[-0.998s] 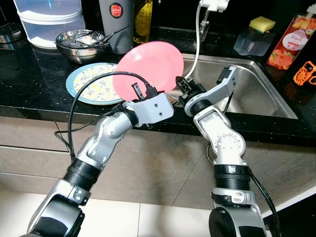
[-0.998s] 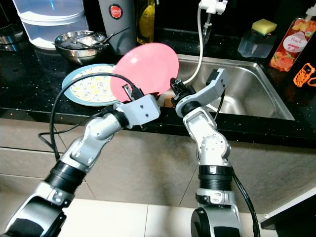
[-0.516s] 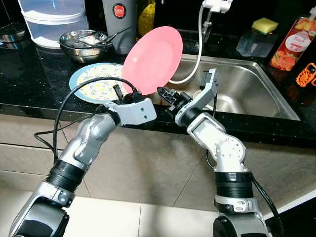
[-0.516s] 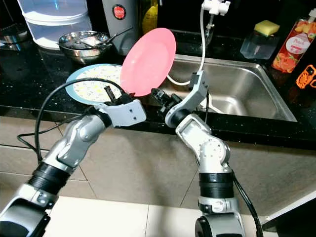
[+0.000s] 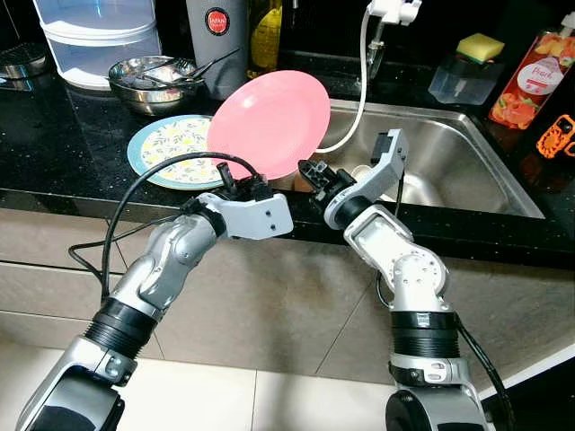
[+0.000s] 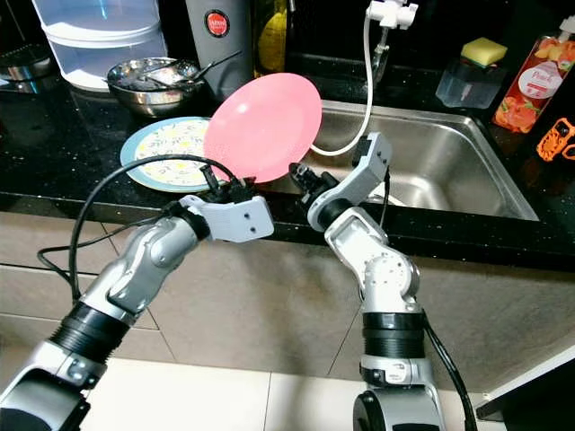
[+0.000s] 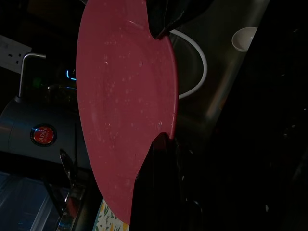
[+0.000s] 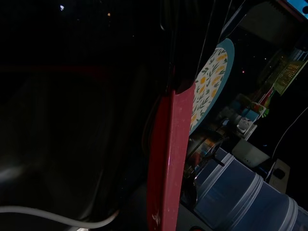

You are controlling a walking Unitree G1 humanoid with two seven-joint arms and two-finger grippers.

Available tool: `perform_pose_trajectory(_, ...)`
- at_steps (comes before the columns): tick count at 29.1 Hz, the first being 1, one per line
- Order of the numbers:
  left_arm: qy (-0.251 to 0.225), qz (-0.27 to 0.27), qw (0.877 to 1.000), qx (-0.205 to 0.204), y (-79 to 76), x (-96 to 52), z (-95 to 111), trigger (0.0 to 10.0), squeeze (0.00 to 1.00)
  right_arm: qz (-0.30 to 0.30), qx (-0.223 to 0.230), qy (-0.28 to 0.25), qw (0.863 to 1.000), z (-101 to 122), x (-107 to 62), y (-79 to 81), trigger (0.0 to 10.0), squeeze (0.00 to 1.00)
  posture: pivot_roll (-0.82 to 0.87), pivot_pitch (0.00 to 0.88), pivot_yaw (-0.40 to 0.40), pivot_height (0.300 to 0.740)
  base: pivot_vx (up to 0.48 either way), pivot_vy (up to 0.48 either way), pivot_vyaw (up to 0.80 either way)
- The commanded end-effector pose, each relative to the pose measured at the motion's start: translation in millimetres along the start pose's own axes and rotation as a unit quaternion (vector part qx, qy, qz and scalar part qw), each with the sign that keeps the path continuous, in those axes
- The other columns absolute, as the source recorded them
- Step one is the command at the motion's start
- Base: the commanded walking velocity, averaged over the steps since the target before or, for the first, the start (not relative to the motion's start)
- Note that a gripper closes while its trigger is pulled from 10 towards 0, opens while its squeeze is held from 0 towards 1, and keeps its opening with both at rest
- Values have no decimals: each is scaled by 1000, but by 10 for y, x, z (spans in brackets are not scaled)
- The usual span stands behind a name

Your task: Kitchen organization

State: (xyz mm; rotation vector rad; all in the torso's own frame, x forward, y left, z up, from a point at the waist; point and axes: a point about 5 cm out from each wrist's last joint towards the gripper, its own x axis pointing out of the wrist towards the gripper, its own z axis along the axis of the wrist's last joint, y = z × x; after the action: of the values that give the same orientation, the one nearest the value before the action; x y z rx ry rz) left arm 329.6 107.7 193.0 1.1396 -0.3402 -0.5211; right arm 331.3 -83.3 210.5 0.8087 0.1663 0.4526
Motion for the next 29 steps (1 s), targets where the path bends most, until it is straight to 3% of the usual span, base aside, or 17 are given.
perform_pose_trajectory(1, -42, -9, 999, 2, -42, 29, 157, 0, 0, -8, -5, 27, 1000, -97, 13, -24, 10000, 0, 181, 0, -78, 740, 0, 0, 0)
perform_pose_trajectory(13, -35, 6, 999, 13, 26, 55, 118, 0, 0, 30, -7, 42, 999, -146, -3, 78, 10000, 0, 178, 0, -76, 740, 0, 0, 0)
perform_pose_trajectory(14, -35, 5, 999, 14, 25, 54, 118, 0, 0, 34, -14, 42, 998, -150, -3, 89, 10000, 404, 178, 0, -76, 740, 0, 0, 0)
perform_pose_trajectory(15, -36, 5, 999, 14, 23, 53, 117, 0, 0, 37, -18, 41, 998, -151, -3, 95, 10000, 404, 178, 0, -76, 740, 0, 0, 0)
perform_pose_trajectory(16, -36, 4, 999, 14, 20, 50, 117, 0, 0, 37, -17, 41, 998, -153, -3, 96, 10000, 1000, 179, 0, -77, 740, 0, 0, 0)
perform_pose_trajectory(21, -38, 2, 999, 15, 11, 50, 122, 0, 0, 39, -12, 43, 998, -156, 4, 97, 10000, 1000, 183, 0, -81, 740, 0, 0, 0)
perform_pose_trajectory(22, -38, 2, 999, 15, 8, 51, 120, 0, 0, 40, -11, 43, 998, -159, 10, 100, 10000, 667, 182, 0, -81, 740, 0, 0, 0)
perform_pose_trajectory(23, -38, 2, 999, 15, 8, 51, 120, 0, 0, 40, -11, 43, 998, -159, 10, 100, 10000, 667, 182, 0, -81, 740, 0, 0, 0)
perform_pose_trajectory(24, -38, 2, 999, 15, 7, 51, 119, 0, 0, 40, -11, 44, 998, -161, 14, 104, 10000, 0, 182, 0, -81, 740, 0, 0, 0)
perform_pose_trajectory(29, -42, 1, 999, 16, -7, 53, 135, 0, 0, 38, -13, 45, 998, -168, 35, 110, 10000, 0, 184, 0, -82, 740, 0, 0, 0)
